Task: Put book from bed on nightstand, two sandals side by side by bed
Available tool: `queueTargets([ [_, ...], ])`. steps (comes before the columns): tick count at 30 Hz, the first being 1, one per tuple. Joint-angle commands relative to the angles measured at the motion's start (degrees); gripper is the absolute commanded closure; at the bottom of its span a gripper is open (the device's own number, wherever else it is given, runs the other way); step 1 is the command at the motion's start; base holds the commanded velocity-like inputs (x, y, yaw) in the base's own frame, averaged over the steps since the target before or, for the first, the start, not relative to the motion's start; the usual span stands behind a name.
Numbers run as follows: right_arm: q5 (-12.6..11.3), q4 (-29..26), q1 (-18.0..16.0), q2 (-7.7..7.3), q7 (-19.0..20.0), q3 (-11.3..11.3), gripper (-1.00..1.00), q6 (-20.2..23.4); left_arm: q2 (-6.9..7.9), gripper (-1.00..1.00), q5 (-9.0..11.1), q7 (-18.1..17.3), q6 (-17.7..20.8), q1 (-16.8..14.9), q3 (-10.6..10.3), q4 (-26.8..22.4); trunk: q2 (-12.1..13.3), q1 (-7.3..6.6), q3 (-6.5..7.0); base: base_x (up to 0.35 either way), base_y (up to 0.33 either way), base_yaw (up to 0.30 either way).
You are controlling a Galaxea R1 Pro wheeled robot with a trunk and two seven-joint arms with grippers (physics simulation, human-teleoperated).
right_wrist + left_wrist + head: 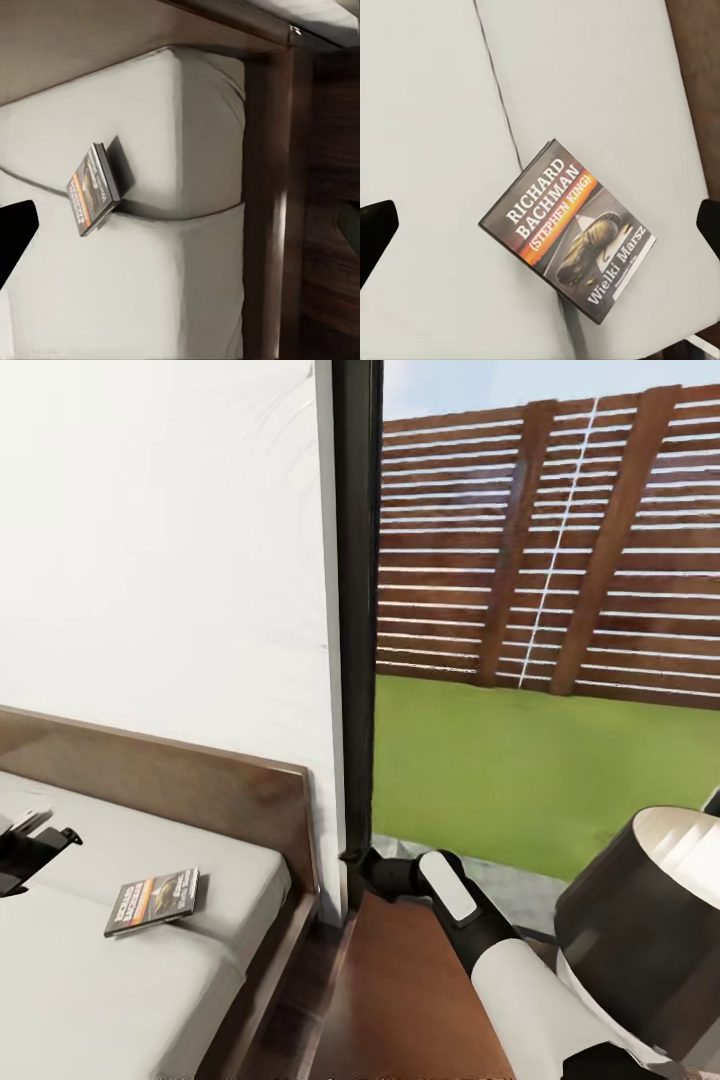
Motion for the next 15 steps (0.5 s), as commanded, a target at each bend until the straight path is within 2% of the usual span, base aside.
queueTargets([
  [1,-0.54,-0.06,0.0,0.0,0.4,0.02,-1.0,0.08,0.09,-1.0,-0.41,0.12,0.22,-0.09,0.48,-0.04,-0.03,0.0,-0.15,0.0,0.0,0.0],
  [8,-0.49,0.55,1.2,0.0,7.16,-0.14,-1.0,0.4,0.4,-1.0,-0.5,0.11,0.35,-0.12,0.43,-0.06,-0.03,0.0,-0.78,0.0,0.0,0.0],
  [14,-0.51,3.49,1.71,0.0,11.7,-0.32,-1.0,0.5,0.45,-1.0,-0.58,0.11,0.39,-0.29,0.41,-0.06,-0.03,0.0,-1.32,0.0,0.0,0.0],
  [15,-0.52,4.6,1.78,0.0,13.5,-0.36,-1.0,0.51,0.45,-1.0,-0.61,0.11,0.39,-0.36,0.39,-0.06,-0.03,0.0,-1.41,0.0,0.0,0.0],
])
